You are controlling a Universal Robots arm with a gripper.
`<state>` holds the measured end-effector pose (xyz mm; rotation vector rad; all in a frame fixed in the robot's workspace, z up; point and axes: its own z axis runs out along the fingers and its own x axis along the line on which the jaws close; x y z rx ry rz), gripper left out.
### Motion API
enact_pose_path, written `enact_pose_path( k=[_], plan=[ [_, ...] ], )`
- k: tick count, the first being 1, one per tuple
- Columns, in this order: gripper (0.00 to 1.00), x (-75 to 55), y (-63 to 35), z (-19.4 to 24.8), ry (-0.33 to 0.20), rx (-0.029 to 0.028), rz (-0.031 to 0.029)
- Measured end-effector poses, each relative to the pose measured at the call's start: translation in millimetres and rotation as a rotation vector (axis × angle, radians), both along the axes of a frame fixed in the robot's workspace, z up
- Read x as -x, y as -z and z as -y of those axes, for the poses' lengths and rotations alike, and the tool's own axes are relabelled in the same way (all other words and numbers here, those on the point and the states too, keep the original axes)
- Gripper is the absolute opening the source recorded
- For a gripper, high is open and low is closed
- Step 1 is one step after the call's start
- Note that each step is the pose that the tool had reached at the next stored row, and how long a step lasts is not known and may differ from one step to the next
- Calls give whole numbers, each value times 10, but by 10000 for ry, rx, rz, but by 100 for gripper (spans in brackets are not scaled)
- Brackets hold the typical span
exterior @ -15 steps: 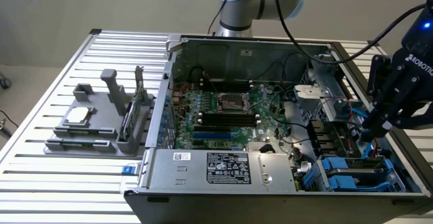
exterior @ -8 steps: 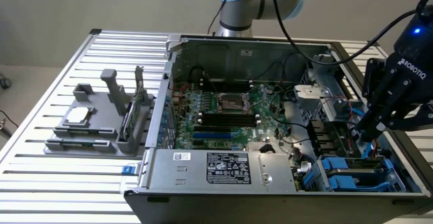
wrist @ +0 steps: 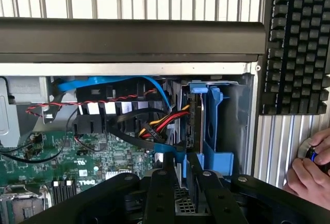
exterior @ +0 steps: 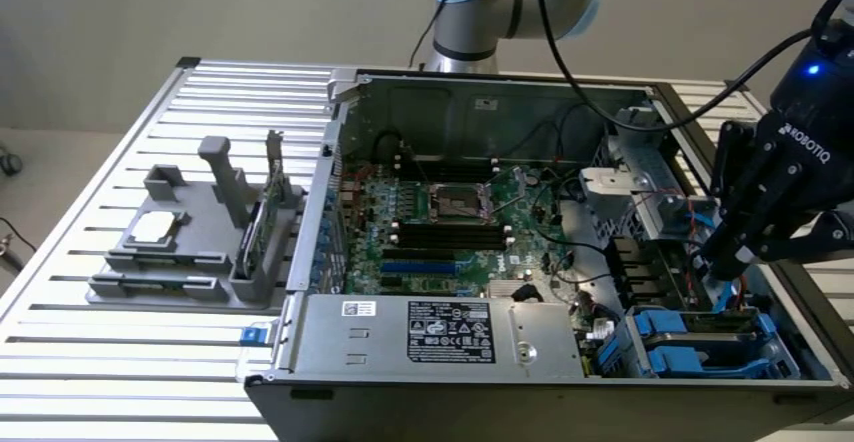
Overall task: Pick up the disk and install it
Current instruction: 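Insert the second disk wire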
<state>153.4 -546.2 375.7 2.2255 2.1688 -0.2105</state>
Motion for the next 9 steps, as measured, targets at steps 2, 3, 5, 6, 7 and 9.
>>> enact_pose_path(
  k=[2, 3, 5, 6, 7, 9],
  plan=[
    [25, -2, 17, 0, 60, -5, 0],
    [25, -3, 26, 0, 91, -12, 0],
    [25, -7, 42, 0, 144, -26, 0],
    [25, -9, 51, 0, 172, -33, 0],
    [23, -11, 57, 0, 199, -38, 0],
    [17, -12, 68, -2, 256, -46, 0]
  ],
)
